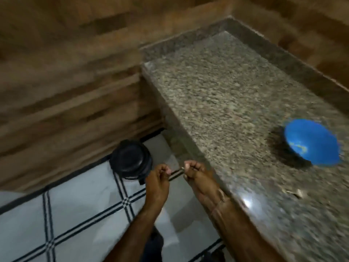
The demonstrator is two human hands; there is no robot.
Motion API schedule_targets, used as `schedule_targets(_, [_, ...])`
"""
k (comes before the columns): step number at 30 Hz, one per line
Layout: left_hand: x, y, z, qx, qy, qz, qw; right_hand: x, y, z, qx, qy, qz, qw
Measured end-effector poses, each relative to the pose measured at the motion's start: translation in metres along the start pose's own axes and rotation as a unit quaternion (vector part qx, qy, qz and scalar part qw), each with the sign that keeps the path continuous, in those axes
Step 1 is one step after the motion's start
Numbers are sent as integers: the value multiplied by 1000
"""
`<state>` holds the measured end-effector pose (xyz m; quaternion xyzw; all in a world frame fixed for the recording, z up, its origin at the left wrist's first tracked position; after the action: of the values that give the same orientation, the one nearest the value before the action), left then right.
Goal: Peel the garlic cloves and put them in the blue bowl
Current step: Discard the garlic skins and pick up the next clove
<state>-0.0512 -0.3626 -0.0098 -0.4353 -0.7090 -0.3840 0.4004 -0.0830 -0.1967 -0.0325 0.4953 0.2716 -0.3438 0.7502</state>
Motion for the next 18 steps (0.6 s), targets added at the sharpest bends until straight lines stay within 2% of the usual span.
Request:
schedule_targets(4, [-65,-26,-94,53,5,-51,997,31,-49,93,-42,27,20,999])
schedule_targets(9, [-112,-54,-171,90,8,-109,990,60,-97,158,-40,52,66,996])
schedule_targets(18, [-188,-132,-223,125,67,-209,967,116,-215,222,-42,105,165,980])
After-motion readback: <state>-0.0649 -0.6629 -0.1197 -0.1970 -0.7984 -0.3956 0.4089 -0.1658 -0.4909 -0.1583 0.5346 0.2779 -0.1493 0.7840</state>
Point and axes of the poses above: each hand's wrist, its own y-axis away from the middle knuckle, its own z-axis out of the palm, x = y × z, the point moved 10 cm from there along -y, towards the middle knuckle, and after that the axes turned 7 degrees about -x, right-handed, at the moved point
